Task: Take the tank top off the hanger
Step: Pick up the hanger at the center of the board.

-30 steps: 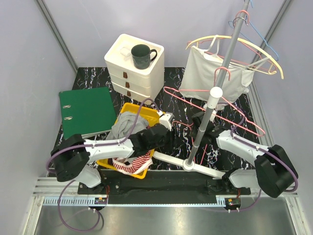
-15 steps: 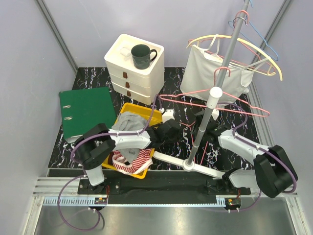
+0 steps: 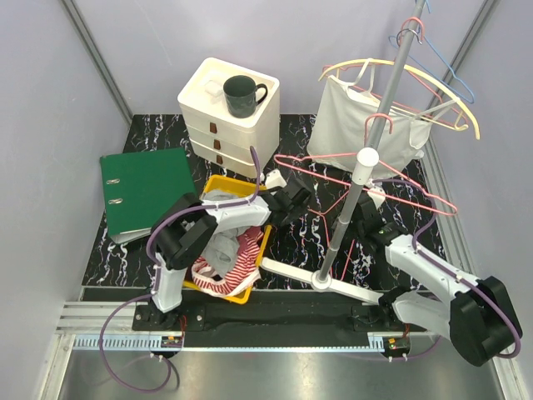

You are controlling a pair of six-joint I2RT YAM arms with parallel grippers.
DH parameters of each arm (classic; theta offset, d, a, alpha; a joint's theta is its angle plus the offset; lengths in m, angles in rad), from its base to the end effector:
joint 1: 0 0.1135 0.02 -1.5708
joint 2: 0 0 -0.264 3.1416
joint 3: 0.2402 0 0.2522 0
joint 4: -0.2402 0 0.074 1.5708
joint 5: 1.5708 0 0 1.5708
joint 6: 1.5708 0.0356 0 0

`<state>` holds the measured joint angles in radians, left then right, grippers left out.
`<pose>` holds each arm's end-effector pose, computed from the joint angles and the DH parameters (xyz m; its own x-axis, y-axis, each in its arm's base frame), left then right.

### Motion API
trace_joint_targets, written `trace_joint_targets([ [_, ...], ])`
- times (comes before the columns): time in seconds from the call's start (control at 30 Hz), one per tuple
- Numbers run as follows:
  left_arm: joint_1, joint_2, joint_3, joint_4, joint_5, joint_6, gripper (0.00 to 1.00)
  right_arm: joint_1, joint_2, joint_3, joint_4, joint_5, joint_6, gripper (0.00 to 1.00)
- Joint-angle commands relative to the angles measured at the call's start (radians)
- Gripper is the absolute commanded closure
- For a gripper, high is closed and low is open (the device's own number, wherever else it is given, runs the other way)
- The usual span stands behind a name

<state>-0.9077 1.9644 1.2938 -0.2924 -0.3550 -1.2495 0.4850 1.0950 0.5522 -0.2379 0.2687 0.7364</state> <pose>0.2632 -0.3169 0.1639 -0.7448 -0.4918 -0.4511 -0.2847 0.8455 -0.4517 0.1962 0.0927 0.1968 -0.6511 0.3888 -0.6518 0.2088 0.9174 0.3387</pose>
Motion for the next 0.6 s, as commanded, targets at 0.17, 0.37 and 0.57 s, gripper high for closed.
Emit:
trace_joint_targets([
  [0.17,0.024,0.097,0.156,-0.192,0.014,-0.183,0.48,-0.028,-0.058,-0.029,-0.005,0.012,-0.035,0.49],
  [0.37,0.015,0.145,0.185,-0.241,-0.01,-0.261,0.5,-0.039,-0.105,-0.031,-0.018,-0.003,-0.037,0.49],
  [0.57,0.013,0.217,0.243,-0.338,-0.013,-0.338,0.54,-0.048,-0.168,-0.003,-0.077,0.009,-0.057,0.49],
])
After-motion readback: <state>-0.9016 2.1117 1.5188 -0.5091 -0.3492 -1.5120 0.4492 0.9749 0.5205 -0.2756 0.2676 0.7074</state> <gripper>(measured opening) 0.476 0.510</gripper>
